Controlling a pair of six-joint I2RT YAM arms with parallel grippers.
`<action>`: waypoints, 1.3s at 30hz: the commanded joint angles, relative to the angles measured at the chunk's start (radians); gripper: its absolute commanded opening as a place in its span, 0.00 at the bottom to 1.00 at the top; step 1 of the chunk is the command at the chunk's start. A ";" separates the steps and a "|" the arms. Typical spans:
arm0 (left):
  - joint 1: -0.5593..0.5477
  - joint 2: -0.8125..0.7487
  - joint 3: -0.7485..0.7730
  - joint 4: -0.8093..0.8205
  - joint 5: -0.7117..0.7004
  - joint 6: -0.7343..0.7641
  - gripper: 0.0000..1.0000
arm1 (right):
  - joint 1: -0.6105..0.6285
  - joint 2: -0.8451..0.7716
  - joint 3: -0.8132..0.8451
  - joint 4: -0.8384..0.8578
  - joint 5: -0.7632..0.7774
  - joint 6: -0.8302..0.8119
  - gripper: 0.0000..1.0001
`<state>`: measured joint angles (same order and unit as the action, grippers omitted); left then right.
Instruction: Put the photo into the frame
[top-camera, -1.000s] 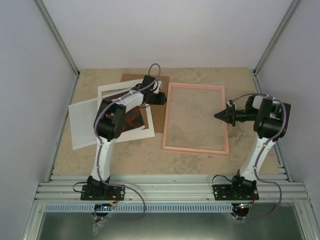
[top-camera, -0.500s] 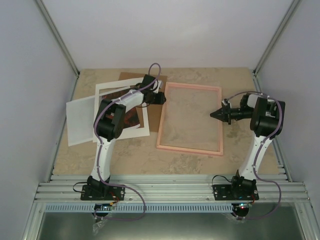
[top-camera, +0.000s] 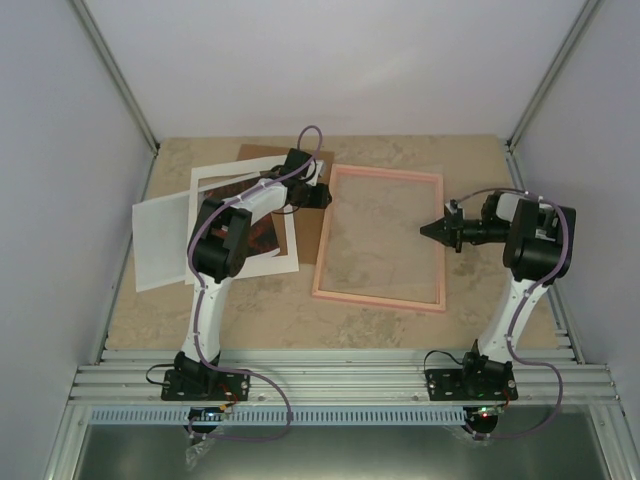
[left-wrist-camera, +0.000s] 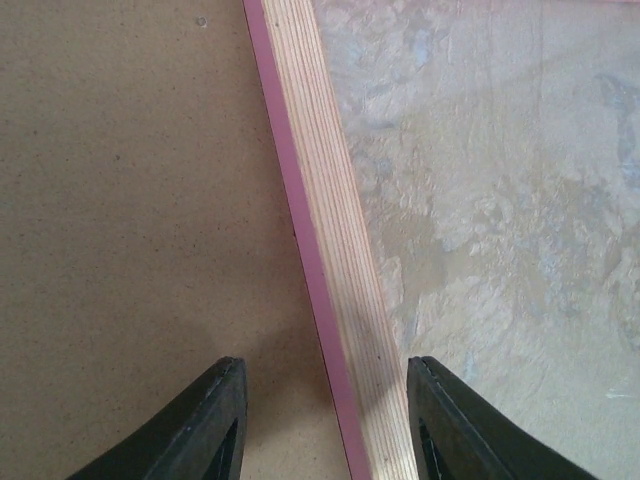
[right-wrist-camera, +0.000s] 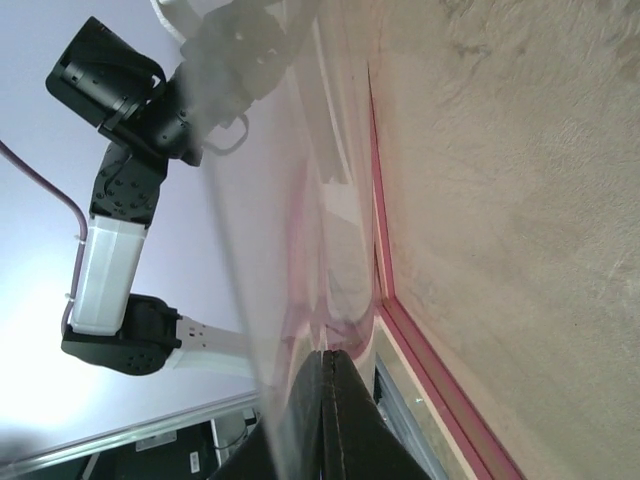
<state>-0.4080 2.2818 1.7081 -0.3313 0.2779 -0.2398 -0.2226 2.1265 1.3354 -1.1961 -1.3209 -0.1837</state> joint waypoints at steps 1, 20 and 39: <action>-0.006 -0.019 0.011 -0.015 -0.019 0.010 0.47 | -0.004 -0.019 -0.014 0.017 -0.032 0.023 0.01; -0.005 -0.047 -0.028 -0.002 -0.021 0.008 0.50 | -0.001 0.086 0.102 -0.008 0.116 -0.044 0.00; -0.006 -0.054 -0.030 -0.006 -0.016 0.010 0.54 | 0.011 -0.003 0.136 0.061 0.345 0.029 0.53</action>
<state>-0.4080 2.2723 1.6913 -0.3309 0.2600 -0.2382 -0.2146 2.1845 1.4487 -1.1564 -1.0580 -0.1757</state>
